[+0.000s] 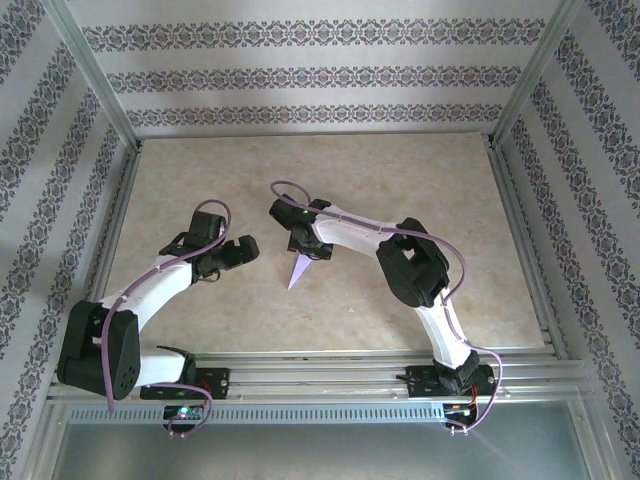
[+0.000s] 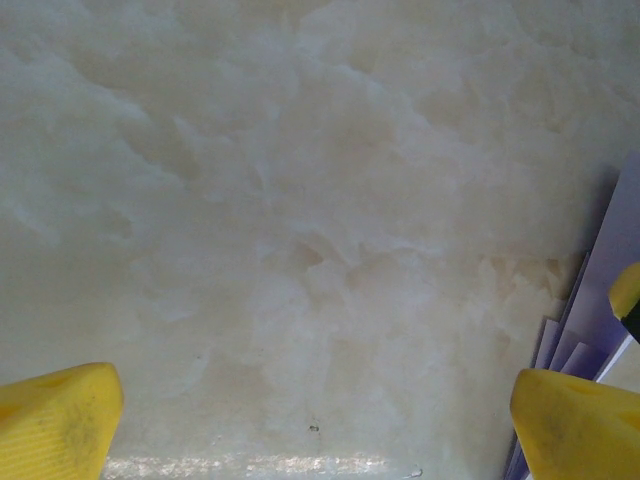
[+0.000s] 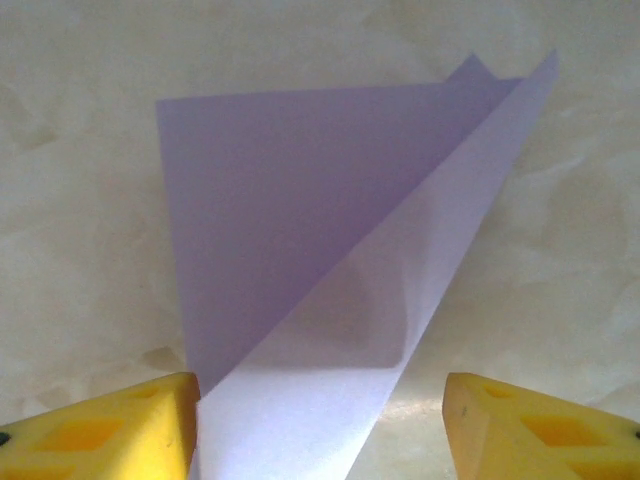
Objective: Fold a paper plane with a square sheet of paper (pick it up from the middle)
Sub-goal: Turn over the paper plane at the center of the table.
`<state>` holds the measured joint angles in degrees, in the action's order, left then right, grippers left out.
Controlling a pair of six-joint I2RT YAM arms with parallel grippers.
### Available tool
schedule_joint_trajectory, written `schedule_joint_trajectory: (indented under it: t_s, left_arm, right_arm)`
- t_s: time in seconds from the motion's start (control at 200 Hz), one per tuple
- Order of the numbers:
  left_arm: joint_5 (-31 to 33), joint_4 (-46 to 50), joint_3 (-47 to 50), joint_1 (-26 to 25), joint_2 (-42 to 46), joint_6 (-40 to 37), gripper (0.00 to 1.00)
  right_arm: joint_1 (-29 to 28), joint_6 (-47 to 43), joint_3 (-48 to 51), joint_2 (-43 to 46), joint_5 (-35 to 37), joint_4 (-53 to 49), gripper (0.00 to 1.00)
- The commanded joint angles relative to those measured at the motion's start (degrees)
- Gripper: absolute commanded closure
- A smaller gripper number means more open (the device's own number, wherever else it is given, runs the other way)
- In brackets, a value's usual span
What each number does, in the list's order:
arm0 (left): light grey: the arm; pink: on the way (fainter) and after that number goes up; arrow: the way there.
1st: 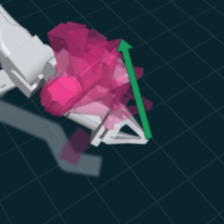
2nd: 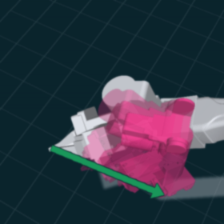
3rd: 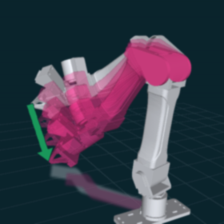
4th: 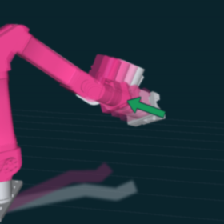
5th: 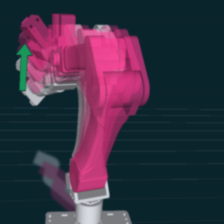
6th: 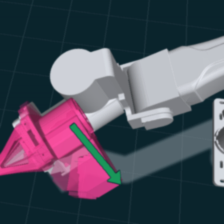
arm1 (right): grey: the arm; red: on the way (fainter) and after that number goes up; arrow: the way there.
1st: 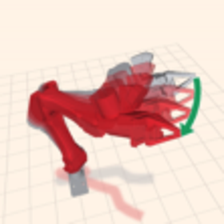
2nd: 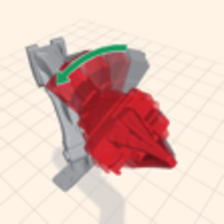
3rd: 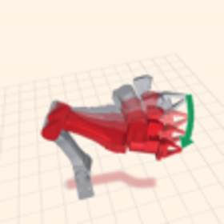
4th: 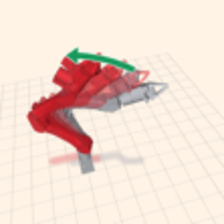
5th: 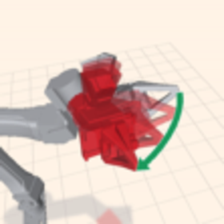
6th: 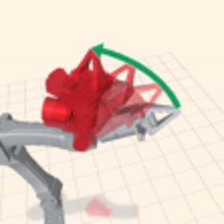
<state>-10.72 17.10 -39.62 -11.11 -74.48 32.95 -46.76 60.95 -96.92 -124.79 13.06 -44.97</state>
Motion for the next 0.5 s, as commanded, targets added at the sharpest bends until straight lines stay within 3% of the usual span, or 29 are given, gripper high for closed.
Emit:
schedule_joint_trajectory:
  t_s: [0.0,0.345,0.5]
  left_arm:
    - [-0.8,-1.7,0.3,0.9,-0.7,-1.1,0.00]
    - [-1.6,-2.2,-0.4,0.9,-1.8,-0.2,0.00]
    - [-1.8,-2.1,-0.6,0.9,-2.1,0.2,0.00]
  right_arm:
    - [-0.5,2.0,0.5,1.4,1.1,-2.4,0.38]
    - [-0.4,3.6,4.5,5.6,1.4,-1.7,0.59]
    - [-0.3,4.1,5.5,5.9,0.7,-0.9,0.76]
